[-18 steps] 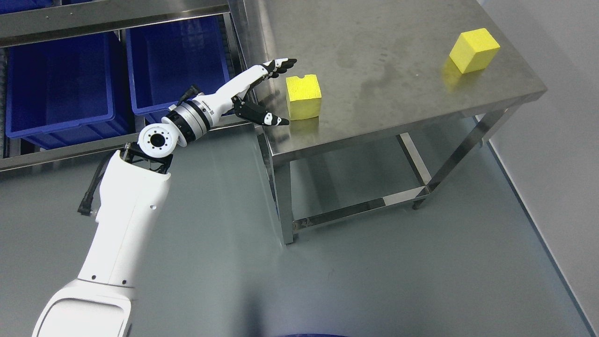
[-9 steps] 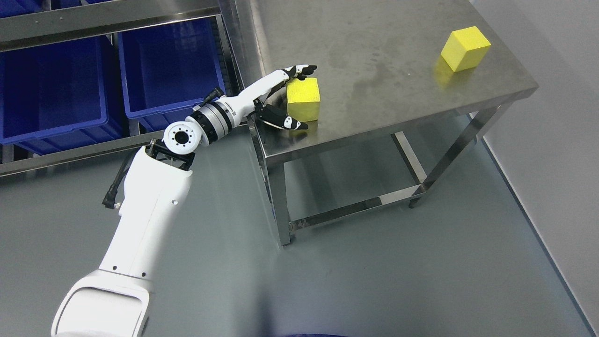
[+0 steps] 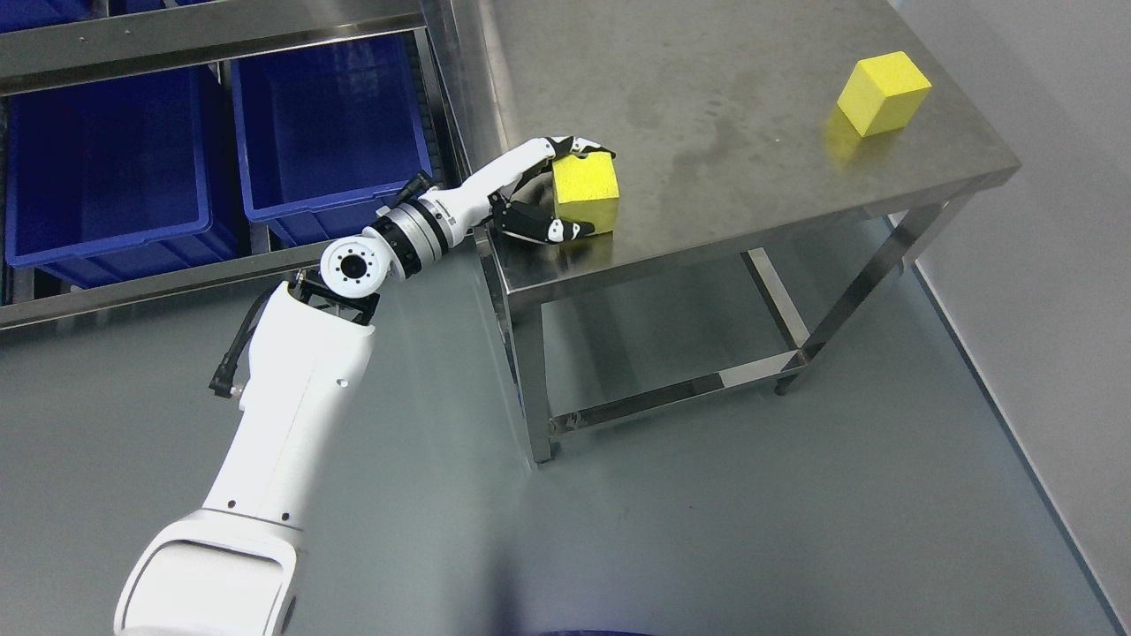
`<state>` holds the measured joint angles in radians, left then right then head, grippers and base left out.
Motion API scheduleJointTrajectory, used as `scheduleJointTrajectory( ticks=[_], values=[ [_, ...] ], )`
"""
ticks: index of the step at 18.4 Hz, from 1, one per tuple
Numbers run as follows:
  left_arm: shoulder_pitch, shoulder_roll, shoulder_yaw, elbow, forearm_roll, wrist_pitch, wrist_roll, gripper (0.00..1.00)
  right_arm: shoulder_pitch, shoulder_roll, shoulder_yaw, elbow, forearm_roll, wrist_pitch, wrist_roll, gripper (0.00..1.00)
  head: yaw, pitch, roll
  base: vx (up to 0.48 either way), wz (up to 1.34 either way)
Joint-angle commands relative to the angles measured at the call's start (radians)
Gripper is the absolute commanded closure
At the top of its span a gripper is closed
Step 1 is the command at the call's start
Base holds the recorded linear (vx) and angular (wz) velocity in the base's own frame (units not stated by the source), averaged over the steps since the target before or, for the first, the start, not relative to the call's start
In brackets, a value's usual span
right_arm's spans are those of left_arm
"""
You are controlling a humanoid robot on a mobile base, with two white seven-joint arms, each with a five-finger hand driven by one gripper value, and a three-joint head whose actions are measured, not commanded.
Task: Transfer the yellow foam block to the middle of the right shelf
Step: 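Close the left hand around the nearer yellow foam cube, then lift the cube with the left hand and turn toward the blue bins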
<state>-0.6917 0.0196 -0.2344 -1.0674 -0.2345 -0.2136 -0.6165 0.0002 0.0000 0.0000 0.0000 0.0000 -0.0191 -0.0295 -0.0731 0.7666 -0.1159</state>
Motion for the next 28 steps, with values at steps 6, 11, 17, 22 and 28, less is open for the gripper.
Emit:
scheduleJointTrajectory(
  ticks=[6,11,17,22,28],
  values=[
    [0.033,-0.002,0.262,-0.103,0.455,-0.095,0.033,0.75,0.024,-0.017,-0.012,-0.017,0.003,-0.001,0.000,0.00,0.0000,0.000,0.000,0.011,0.20],
    [0.115,-0.002,0.357,-0.232,0.512,-0.130,0.286,0.72,0.023,-0.017,-0.012,-0.017,0.003,-0.001,0.000,0.00,0.0000,0.000,0.000,0.049,0.58],
    [0.297,-0.002,0.477,-0.413,0.517,-0.087,0.399,0.73,0.024,-0.017,-0.012,-0.017,0.003,-0.001,0.000,0.00,0.0000,0.000,0.000,0.115,0.75],
    [0.406,-0.002,0.570,-0.453,0.517,-0.102,0.397,0.73,0.023,-0.017,-0.012,-0.017,0.003,-0.001,0.000,0.00,0.0000,0.000,0.000,0.142,0.90],
    [0.416,-0.002,0.596,-0.457,0.517,-0.102,0.397,0.73,0.024,-0.017,-0.012,-0.017,0.003,-0.001,0.000,0.00,0.0000,0.000,0.000,0.185,0.92]
  ],
)
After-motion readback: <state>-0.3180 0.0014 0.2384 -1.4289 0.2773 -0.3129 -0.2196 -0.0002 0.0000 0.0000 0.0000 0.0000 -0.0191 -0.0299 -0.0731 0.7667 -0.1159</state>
